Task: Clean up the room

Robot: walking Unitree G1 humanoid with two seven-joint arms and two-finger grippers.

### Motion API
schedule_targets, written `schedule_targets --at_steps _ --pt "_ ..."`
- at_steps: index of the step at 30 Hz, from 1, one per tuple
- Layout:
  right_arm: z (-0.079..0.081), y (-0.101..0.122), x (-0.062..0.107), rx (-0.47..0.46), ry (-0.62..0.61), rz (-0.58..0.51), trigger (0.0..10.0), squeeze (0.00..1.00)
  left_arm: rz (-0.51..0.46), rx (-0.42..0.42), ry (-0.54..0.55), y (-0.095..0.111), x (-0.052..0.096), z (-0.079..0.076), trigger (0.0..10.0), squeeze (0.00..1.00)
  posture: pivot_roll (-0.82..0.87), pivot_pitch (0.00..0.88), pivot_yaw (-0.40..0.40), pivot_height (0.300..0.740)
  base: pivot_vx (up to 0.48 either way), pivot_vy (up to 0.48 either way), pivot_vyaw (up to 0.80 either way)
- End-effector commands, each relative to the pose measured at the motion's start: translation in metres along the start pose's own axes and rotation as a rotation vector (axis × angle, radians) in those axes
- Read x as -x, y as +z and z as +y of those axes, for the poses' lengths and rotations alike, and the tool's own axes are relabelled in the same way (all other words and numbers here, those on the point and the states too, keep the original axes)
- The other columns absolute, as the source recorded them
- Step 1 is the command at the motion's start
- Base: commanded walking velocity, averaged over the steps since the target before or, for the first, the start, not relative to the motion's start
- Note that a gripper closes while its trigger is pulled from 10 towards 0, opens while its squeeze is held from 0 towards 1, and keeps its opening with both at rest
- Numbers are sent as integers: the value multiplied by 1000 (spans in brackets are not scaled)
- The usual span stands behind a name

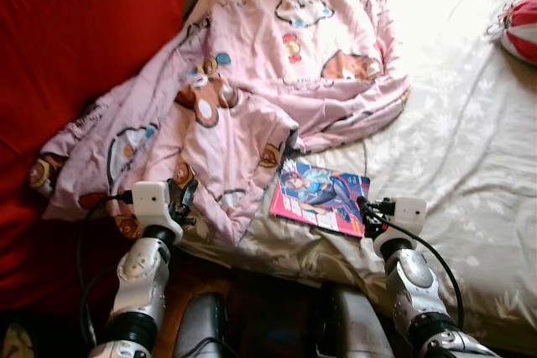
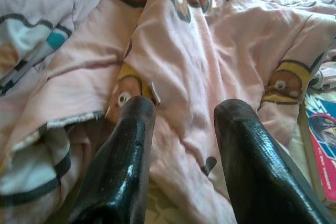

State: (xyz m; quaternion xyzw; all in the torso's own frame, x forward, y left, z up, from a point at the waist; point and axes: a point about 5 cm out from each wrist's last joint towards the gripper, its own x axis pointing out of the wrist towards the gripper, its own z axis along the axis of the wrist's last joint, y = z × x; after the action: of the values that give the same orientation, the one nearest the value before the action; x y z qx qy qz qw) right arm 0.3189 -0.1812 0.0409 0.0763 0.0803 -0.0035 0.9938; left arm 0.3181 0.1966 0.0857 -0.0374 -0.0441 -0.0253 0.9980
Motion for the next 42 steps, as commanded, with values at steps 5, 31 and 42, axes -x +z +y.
schedule_targets --at_steps 5,31,42 --pt "1 -2 2 -7 13 -9 10000 0 16 8 39 -10 15 7 10000 0 77 357 -3 588 0 0 0" --pt "9 -9 -1 -199 -9 33 10000 0 38 -88 73 1 32 38 10000 0 177 422 80 588 0 0 0" --pt "7 8 -3 -173 3 -102 10000 0 49 -93 80 2 35 40 10000 0 169 424 86 588 0 0 0"
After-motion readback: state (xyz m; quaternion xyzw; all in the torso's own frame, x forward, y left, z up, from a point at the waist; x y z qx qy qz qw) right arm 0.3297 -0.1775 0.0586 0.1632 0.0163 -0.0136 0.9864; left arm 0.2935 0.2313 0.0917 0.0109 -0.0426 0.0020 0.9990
